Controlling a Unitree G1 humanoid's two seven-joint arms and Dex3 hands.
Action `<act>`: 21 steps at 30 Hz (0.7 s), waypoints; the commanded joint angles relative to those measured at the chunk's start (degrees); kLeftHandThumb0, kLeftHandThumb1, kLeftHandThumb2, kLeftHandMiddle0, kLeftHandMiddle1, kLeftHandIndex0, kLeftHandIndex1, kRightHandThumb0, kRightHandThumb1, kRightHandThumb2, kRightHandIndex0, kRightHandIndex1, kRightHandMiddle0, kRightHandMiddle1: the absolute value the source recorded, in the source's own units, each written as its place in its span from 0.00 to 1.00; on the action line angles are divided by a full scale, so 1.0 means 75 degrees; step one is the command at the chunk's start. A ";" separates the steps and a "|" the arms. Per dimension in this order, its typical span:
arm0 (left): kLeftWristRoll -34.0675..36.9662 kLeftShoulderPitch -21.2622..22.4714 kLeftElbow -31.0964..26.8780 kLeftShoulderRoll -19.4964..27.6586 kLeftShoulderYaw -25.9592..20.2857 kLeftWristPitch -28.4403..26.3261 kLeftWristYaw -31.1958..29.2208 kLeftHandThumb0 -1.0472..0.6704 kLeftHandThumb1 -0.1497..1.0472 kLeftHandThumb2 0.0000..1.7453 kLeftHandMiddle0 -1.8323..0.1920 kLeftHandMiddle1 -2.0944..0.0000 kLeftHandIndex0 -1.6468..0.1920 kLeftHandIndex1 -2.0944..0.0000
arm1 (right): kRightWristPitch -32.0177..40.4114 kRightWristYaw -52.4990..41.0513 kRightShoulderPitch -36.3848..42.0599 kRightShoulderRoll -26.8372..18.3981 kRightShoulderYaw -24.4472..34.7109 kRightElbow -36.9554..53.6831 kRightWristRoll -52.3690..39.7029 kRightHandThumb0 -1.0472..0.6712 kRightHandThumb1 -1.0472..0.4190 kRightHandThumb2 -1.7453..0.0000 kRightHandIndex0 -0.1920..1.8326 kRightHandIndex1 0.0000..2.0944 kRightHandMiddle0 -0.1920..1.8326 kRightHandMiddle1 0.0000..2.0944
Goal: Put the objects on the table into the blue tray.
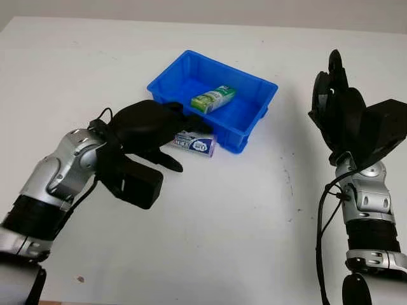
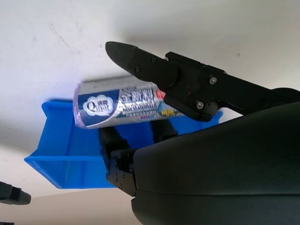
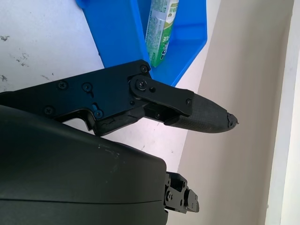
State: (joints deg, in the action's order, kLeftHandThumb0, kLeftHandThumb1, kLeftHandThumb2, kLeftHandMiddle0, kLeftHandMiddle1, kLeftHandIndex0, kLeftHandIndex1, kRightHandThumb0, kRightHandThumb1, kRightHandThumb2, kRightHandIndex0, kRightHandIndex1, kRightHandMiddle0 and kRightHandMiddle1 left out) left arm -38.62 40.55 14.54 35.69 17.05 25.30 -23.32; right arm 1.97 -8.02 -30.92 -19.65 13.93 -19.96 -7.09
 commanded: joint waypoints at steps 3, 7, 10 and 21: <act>-0.0292 0.0322 0.0409 -0.0092 0.0293 0.0227 0.0313 0.31 0.95 0.03 0.84 0.00 0.88 0.13 | -0.0092 0.0036 0.0106 -0.0002 0.0027 0.0244 -0.0025 0.20 0.00 0.60 0.00 0.00 0.00 0.00; -0.0560 0.0456 0.0647 -0.0117 0.0402 0.0470 0.0774 0.29 0.97 0.04 0.53 0.00 0.84 0.01 | -0.0133 0.0042 0.0119 0.0010 0.0063 0.0240 -0.0073 0.20 0.00 0.60 0.00 0.00 0.00 0.00; -0.0661 0.0473 0.0608 -0.0083 0.0419 0.0497 0.0843 0.28 1.00 0.07 0.28 0.00 0.70 0.00 | -0.0139 0.0053 0.0111 0.0014 0.0079 0.0233 -0.0100 0.20 0.00 0.60 0.00 0.00 0.00 0.00; 0.0140 0.0329 -0.0441 0.0232 0.0174 0.0337 -0.0498 0.31 1.00 0.16 0.15 0.00 0.38 0.00 | -0.0179 0.0009 0.0066 -0.0014 0.0095 0.0168 -0.0147 0.20 0.00 0.61 0.00 0.00 0.00 0.00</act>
State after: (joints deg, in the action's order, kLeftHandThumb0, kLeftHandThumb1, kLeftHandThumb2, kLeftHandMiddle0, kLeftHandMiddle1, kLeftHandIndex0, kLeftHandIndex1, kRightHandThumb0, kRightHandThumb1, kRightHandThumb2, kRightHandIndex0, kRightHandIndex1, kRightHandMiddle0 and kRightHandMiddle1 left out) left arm -39.40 43.90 13.35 36.61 19.23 27.42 -25.93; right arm 1.19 -7.87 -30.71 -19.58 14.32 -19.53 -7.81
